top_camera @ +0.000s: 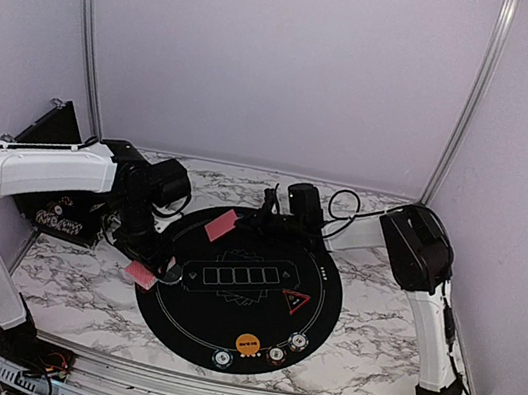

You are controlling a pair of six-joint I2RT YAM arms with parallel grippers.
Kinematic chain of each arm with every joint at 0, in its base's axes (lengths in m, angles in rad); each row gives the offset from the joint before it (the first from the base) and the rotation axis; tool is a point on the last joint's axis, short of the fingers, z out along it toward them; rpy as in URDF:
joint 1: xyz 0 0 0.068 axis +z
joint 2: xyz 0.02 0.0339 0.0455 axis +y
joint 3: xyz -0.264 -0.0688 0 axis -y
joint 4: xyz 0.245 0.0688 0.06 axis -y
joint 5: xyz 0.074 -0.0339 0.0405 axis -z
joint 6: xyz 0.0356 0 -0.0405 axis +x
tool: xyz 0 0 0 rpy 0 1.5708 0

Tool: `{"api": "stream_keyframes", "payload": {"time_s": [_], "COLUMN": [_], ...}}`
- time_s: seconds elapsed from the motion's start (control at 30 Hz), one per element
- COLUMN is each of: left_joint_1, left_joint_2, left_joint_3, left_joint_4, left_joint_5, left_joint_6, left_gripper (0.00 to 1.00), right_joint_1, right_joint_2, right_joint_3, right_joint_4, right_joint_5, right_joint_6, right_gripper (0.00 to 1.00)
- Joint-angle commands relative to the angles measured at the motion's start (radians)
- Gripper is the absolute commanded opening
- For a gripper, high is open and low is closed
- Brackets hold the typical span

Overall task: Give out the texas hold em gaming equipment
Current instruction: Distribute the poker card in the small blind area.

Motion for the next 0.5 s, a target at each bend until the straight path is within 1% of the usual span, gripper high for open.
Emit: {"api": "stream_keyframes", "payload": {"time_s": [0.0, 0.13, 0.3, 0.47], "left_joint_1": [0.003, 0.004, 0.004, 0.005], "left_joint_2": [-0.045, -0.042, -0.041, -0.04], "left_joint_3": [-0.01, -0.01, -0.004, -0.004], "left_joint_4": [-0.017, -0.017, -0.016, -0.017], "left_joint_5": [-0.003, -0.001, -0.001, -0.001], "left_joint_6": [0.014, 0.014, 0.018, 0.018], "left_gripper": [0.52, 0.52, 0.52, 0.52], "right_joint_1": [0.015, 0.017, 0.02, 0.025], "right_joint_2": [0.026, 0.04, 0.08, 0.124], "right_joint_3": [0.056, 0.086, 0.165, 0.247], "right_joint_4": [-0.06, -0.081, -0.14, -0.203], "right_joint_5": [-0.003, 0.002, 0.005, 0.018], "right_joint_6": [-0.031, -0.039, -0.064, -0.101], "right_gripper": [0.0, 0.01, 0.02, 0.07]}}
